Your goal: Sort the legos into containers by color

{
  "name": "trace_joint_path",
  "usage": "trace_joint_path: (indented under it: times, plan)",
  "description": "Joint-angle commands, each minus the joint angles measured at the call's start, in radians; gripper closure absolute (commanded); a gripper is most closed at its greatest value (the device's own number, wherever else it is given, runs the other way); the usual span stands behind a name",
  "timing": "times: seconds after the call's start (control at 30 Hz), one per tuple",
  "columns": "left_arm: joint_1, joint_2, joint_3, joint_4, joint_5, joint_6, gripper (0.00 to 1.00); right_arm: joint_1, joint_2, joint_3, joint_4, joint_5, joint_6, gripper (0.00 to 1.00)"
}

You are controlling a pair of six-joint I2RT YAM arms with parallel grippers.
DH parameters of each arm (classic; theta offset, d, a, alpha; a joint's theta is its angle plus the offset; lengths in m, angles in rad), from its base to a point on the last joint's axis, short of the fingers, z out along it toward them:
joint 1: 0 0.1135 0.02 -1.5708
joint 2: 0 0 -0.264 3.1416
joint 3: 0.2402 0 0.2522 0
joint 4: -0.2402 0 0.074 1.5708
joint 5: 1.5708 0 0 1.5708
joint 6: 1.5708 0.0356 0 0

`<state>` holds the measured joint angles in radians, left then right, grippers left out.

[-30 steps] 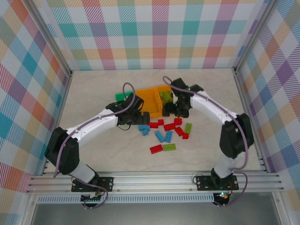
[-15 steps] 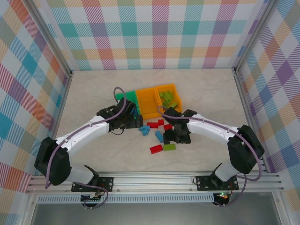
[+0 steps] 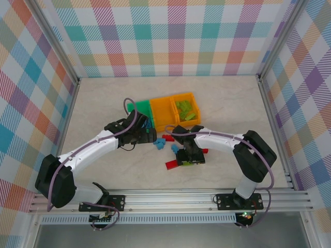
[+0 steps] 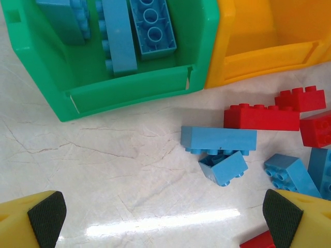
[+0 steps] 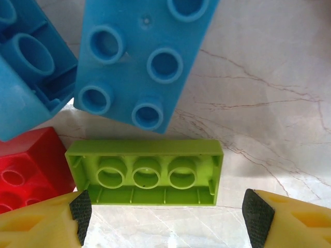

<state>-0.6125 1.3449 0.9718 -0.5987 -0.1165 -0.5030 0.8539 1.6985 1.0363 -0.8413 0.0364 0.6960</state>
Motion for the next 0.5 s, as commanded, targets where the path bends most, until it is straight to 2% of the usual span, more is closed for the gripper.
trace_joint_path:
  times: [0.0,0.37,0.47]
  plan:
    - [0.008,-0.032,-0.017,-0.010,-0.002,-0.009,0.00,0.008,0.005,0.029,-0.013,0.017,0.014,0.21]
    - [0.008,-0.055,-0.035,-0.013,-0.013,-0.010,0.00,0.012,0.000,0.022,0.007,0.019,0.012,0.22]
    - [0.009,-0.059,-0.042,-0.010,-0.015,-0.010,0.00,0.010,0.008,0.022,-0.001,0.028,0.003,0.27]
